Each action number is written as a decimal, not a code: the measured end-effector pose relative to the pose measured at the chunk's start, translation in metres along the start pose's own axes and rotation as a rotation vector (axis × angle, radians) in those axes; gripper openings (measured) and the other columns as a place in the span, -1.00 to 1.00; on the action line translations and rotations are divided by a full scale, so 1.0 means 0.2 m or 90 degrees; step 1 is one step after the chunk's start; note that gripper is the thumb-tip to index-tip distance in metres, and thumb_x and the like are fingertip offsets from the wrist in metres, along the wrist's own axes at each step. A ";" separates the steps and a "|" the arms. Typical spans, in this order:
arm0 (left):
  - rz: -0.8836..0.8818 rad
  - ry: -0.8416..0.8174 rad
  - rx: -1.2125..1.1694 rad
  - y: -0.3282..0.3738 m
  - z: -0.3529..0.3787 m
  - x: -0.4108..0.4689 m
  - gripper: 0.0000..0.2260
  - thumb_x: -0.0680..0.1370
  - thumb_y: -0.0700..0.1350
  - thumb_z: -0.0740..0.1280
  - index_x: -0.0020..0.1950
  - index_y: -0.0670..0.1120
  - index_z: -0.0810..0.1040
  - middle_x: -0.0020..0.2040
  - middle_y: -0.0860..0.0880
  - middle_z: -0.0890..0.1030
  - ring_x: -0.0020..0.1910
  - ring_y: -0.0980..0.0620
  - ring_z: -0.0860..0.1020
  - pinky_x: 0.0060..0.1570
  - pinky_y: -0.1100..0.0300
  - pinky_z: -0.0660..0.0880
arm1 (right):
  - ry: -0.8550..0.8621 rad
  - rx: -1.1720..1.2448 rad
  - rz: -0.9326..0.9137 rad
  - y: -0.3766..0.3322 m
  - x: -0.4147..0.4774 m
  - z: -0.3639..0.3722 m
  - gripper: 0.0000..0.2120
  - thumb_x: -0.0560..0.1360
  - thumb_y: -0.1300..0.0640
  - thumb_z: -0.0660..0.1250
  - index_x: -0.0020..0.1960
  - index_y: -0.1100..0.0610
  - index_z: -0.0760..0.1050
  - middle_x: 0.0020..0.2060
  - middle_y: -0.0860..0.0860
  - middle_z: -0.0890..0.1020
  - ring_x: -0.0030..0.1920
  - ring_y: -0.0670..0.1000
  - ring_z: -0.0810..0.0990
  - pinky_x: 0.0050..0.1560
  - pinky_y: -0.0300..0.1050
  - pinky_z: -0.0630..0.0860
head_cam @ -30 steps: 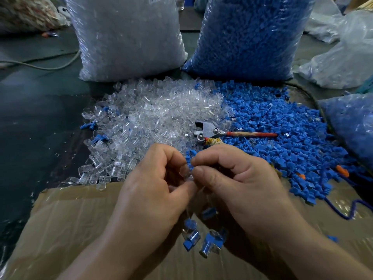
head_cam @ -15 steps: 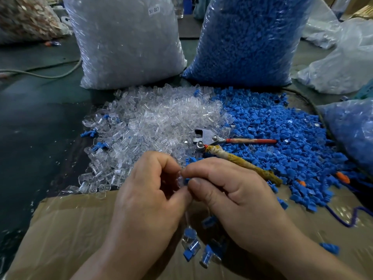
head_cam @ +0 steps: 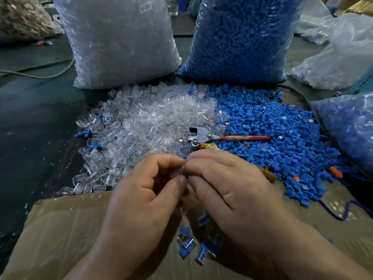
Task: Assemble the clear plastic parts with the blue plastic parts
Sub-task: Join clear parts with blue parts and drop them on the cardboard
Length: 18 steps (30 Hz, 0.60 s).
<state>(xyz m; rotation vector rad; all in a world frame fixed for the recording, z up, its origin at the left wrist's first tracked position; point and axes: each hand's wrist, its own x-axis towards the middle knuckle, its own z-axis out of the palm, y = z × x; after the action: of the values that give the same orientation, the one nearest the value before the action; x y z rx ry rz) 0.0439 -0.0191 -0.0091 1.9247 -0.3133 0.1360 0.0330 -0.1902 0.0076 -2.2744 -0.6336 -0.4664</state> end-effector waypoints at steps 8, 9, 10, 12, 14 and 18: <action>-0.228 0.039 -0.349 0.05 0.01 0.01 -0.86 0.32 -0.20 0.41 -0.16 -0.02 0.67 -0.33 -0.21 0.63 -0.46 -0.05 0.57 -0.46 0.15 0.56 | -0.179 -0.404 0.293 0.16 0.05 -0.13 -0.29 0.48 -0.30 0.18 0.51 -0.15 -0.06 0.52 -0.05 0.13 0.52 0.08 0.05 0.50 0.12 0.04; -0.224 0.042 -0.347 0.05 0.01 0.02 -0.86 0.32 -0.22 0.40 -0.18 -0.03 0.67 -0.32 -0.22 0.63 -0.44 -0.03 0.58 -0.46 0.21 0.56 | -0.212 -0.429 0.317 0.19 0.05 -0.15 -0.27 0.49 -0.34 0.16 0.52 -0.13 -0.07 0.54 -0.03 0.09 0.52 0.11 0.04 0.50 0.11 0.03; -0.221 0.044 -0.348 0.05 0.00 0.02 -0.86 0.32 -0.23 0.40 -0.19 -0.03 0.67 -0.32 -0.21 0.63 -0.43 -0.02 0.59 -0.46 0.24 0.56 | -0.238 -0.442 0.327 0.21 0.05 -0.16 -0.27 0.49 -0.37 0.13 0.52 -0.12 -0.05 0.53 -0.02 0.09 0.51 0.13 0.07 0.49 0.11 0.05; -0.231 0.042 -0.360 0.05 0.01 0.03 -0.86 0.33 -0.24 0.40 -0.20 -0.03 0.67 -0.33 -0.21 0.63 -0.43 -0.03 0.58 -0.46 0.26 0.55 | -0.261 -0.446 0.320 0.23 0.05 -0.16 -0.30 0.48 -0.40 0.10 0.50 -0.13 0.01 0.50 -0.03 0.15 0.44 0.13 0.18 0.44 0.11 0.16; -0.233 0.032 -0.367 0.05 0.01 0.03 -0.86 0.33 -0.23 0.39 -0.20 -0.03 0.67 -0.35 -0.20 0.62 -0.46 -0.03 0.56 -0.49 0.25 0.53 | -0.260 -0.446 0.299 0.23 0.06 -0.16 -0.33 0.46 -0.41 0.08 0.47 -0.16 0.08 0.44 -0.11 0.25 0.33 0.09 0.27 0.34 0.08 0.26; -0.224 0.022 -0.347 0.02 0.00 0.04 -0.86 0.31 -0.16 0.40 -0.17 -0.01 0.66 -0.36 -0.19 0.63 -0.48 -0.03 0.57 -0.48 0.27 0.52 | -0.236 -0.441 0.285 0.25 0.08 -0.15 -0.37 0.44 -0.39 0.17 0.42 -0.16 0.18 0.33 -0.12 0.36 0.23 0.08 0.32 0.22 0.06 0.32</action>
<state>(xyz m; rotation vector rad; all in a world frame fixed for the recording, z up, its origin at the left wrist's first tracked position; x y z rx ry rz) 0.0504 -0.0216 -0.0036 1.4052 0.0195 -0.1384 0.0694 -0.2380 0.0089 -3.0937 -0.1056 -0.0277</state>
